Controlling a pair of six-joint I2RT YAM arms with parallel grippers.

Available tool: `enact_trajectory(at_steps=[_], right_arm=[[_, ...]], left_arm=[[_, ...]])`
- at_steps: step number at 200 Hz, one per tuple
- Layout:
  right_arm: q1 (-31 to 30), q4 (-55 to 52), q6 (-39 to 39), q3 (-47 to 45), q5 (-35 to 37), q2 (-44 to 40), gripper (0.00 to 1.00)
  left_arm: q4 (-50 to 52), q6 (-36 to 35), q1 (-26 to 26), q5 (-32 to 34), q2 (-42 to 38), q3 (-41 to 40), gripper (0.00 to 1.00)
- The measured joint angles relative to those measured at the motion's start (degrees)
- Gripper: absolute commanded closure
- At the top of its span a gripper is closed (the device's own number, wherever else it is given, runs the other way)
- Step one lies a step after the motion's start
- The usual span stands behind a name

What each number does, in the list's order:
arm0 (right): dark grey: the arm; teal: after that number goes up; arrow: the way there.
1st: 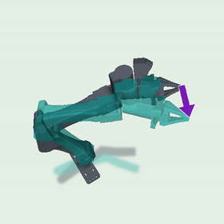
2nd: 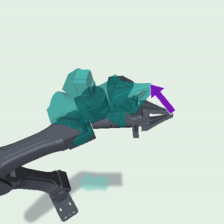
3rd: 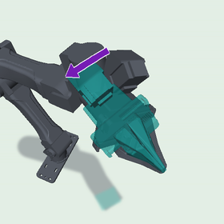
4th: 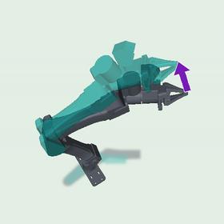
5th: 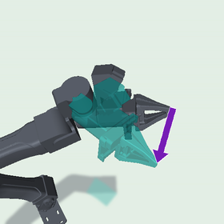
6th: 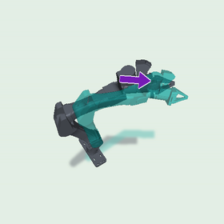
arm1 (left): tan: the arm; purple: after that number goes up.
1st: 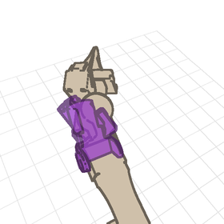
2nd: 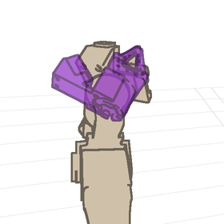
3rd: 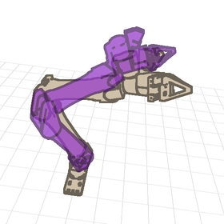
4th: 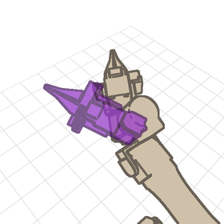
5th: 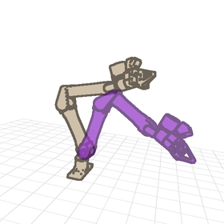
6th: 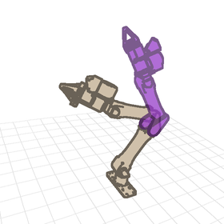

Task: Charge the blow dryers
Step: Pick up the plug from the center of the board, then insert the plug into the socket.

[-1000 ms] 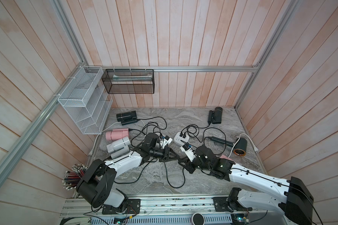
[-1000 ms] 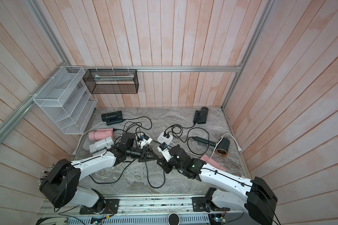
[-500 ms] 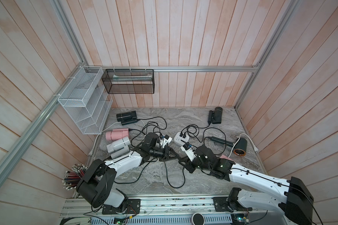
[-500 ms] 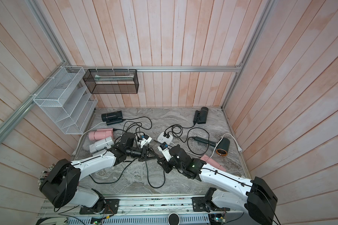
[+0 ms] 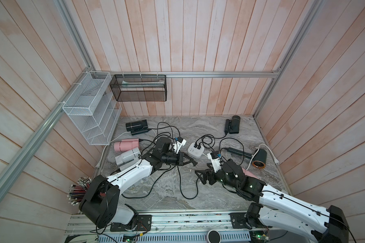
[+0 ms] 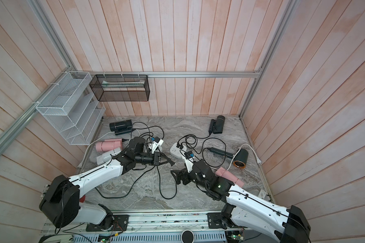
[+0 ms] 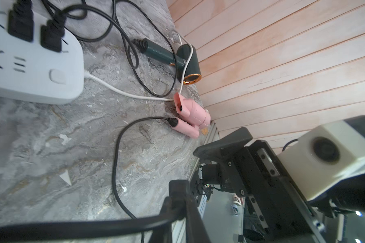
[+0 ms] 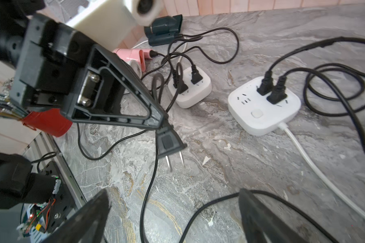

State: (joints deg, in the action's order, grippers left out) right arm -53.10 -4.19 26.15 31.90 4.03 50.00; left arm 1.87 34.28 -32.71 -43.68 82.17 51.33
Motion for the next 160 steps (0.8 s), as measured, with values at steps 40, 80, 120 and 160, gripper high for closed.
enact_trajectory(at_steps=[40,80,120,160], right_arm=[[4.0,-3.6,2.7,-0.2,4.1,-3.1,0.01],[6.6,-5.2,3.1,-0.7,5.1,-6.0,0.01],[6.7,-6.8,3.1,-1.3,5.6,-6.6,0.02],[6.7,-7.4,3.0,-2.2,7.0,-7.0,0.03]], left_arm=[[3.6,-5.8,-0.1,8.7,2.8,7.2,0.90],[7.6,-11.9,-2.1,16.7,7.6,12.8,0.90],[11.3,-15.8,-5.7,23.2,12.7,17.1,0.90],[13.9,-17.0,-9.2,29.4,13.9,18.6,0.90]])
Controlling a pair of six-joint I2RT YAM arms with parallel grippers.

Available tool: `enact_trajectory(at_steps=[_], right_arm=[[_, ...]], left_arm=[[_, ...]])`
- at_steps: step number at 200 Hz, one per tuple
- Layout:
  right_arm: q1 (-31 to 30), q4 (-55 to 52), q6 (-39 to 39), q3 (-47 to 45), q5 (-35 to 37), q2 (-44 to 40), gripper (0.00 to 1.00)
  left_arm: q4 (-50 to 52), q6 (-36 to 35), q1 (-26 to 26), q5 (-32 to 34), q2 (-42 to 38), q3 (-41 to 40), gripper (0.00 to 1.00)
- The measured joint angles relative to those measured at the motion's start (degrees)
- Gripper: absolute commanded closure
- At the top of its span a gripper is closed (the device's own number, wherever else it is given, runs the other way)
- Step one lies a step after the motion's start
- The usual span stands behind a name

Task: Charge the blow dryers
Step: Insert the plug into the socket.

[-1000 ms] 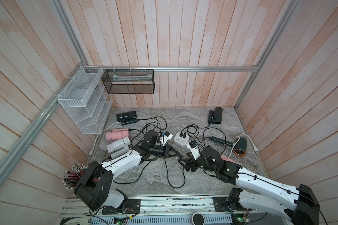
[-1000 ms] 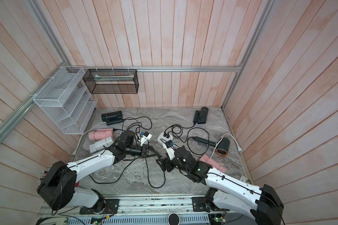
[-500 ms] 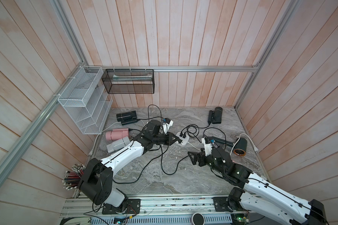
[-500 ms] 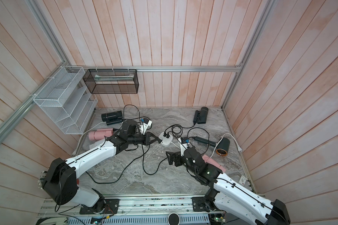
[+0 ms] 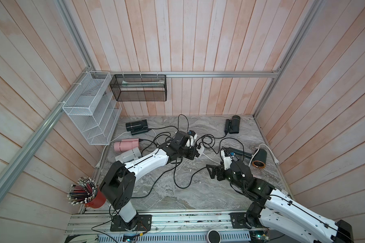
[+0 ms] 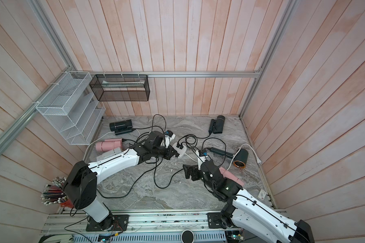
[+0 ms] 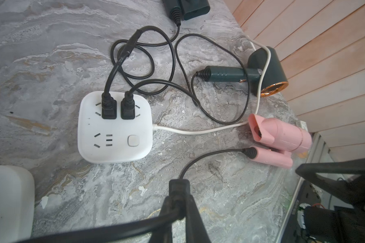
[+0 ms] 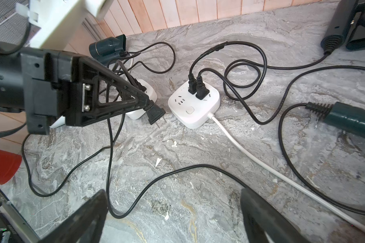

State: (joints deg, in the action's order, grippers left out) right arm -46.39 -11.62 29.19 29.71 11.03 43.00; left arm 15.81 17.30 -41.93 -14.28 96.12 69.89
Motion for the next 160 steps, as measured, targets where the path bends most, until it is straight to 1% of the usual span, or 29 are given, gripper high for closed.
enact_trajectory(at_steps=[45,72,93,126,160], right_arm=[[0.0,-0.1,0.3,0.0,2.9,-0.1,0.04],[0.0,-0.2,0.8,0.0,4.3,-0.1,0.03],[0.0,-0.2,0.9,-0.1,4.6,-0.4,0.00],[0.0,0.1,0.7,-1.4,4.4,-2.3,0.00],[0.0,1.0,-0.2,-2.4,2.8,-4.9,0.00]], left_arm=[[2.8,-0.2,-4.3,7.3,0.0,3.0,0.90],[4.9,-0.5,-5.7,10.4,0.0,5.7,0.90],[5.9,-0.6,-5.3,12.1,0.5,7.3,0.90],[6.4,-0.6,-3.4,13.0,2.9,8.7,0.90],[7.4,-0.7,-1.9,13.2,4.8,8.7,0.90]])
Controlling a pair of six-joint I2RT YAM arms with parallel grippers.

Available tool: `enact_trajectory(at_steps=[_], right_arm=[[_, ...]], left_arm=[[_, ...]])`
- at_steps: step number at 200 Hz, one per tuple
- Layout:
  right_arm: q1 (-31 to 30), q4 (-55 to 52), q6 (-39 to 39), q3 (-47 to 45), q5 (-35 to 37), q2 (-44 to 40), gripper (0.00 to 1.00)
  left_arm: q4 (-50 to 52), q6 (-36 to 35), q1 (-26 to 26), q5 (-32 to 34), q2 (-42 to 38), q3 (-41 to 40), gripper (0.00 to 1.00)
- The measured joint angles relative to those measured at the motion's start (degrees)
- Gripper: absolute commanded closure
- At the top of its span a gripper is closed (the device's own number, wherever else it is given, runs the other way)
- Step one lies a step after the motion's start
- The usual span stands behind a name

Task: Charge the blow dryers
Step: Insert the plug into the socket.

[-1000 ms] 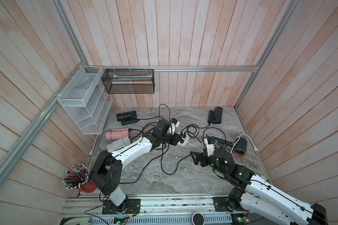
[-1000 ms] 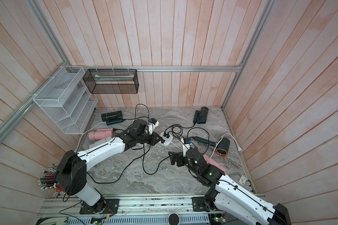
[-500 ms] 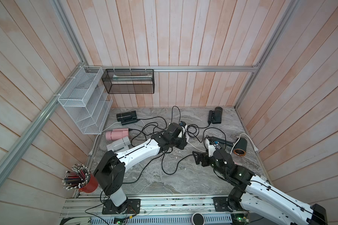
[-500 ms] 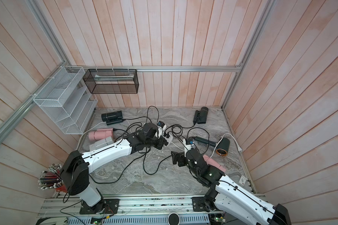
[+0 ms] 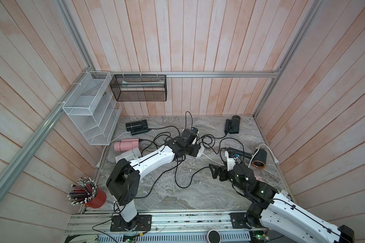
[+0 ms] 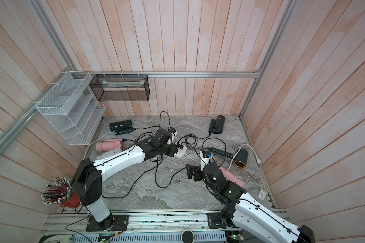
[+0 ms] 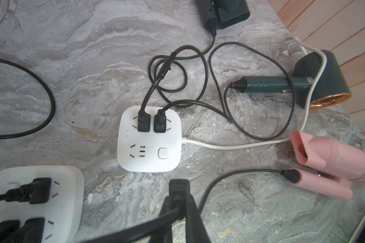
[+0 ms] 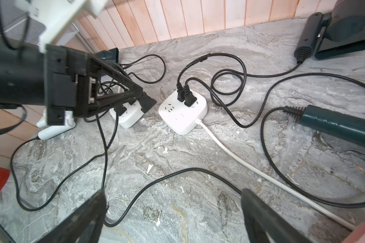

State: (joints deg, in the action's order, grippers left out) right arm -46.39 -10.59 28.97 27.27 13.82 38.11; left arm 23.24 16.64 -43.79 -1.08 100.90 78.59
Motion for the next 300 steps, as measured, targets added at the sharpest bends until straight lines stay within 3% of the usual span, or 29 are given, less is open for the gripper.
enact_trajectory(at_steps=[98,196,300], right_arm=[[0.0,2.0,-1.5,-0.4,-2.6,-0.8,0.00],[0.0,1.9,-1.6,-1.4,-2.6,-0.4,0.00],[0.0,1.9,-1.6,-1.4,-2.6,0.4,0.00]], left_arm=[[0.4,0.0,1.6,-0.4,8.3,6.3,0.90],[-0.1,-0.8,3.8,-3.2,11.0,6.6,0.90],[-0.1,-4.1,4.0,-1.0,14.1,8.8,0.91]])
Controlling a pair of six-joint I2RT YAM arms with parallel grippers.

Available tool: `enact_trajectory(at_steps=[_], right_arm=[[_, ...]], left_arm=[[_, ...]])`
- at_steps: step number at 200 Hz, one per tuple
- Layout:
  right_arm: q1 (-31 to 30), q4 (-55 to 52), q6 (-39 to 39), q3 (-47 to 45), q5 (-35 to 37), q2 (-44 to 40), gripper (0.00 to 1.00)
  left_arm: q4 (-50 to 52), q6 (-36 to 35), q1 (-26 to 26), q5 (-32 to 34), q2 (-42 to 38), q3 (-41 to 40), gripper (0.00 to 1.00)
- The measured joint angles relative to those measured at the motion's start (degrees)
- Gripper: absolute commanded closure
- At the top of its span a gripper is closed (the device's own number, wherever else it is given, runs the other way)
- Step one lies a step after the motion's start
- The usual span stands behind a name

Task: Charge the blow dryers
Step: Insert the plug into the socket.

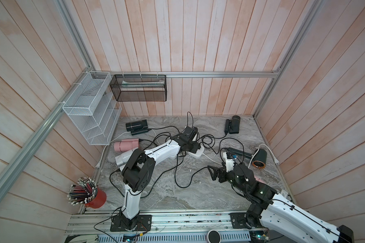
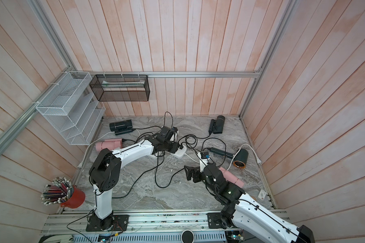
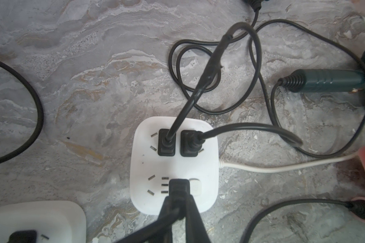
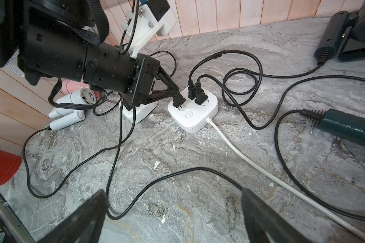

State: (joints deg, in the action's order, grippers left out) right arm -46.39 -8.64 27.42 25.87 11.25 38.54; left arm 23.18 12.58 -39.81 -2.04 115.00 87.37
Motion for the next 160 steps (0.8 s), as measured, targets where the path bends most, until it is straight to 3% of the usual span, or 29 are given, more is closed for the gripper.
enact_trajectory(at_steps=[160], right_arm=[[0.0,0.1,0.0,0.0,-0.9,1.2,0.01]], left_arm=[[-1.6,-3.1,0.0,3.8,1.0,0.2,0.91]])
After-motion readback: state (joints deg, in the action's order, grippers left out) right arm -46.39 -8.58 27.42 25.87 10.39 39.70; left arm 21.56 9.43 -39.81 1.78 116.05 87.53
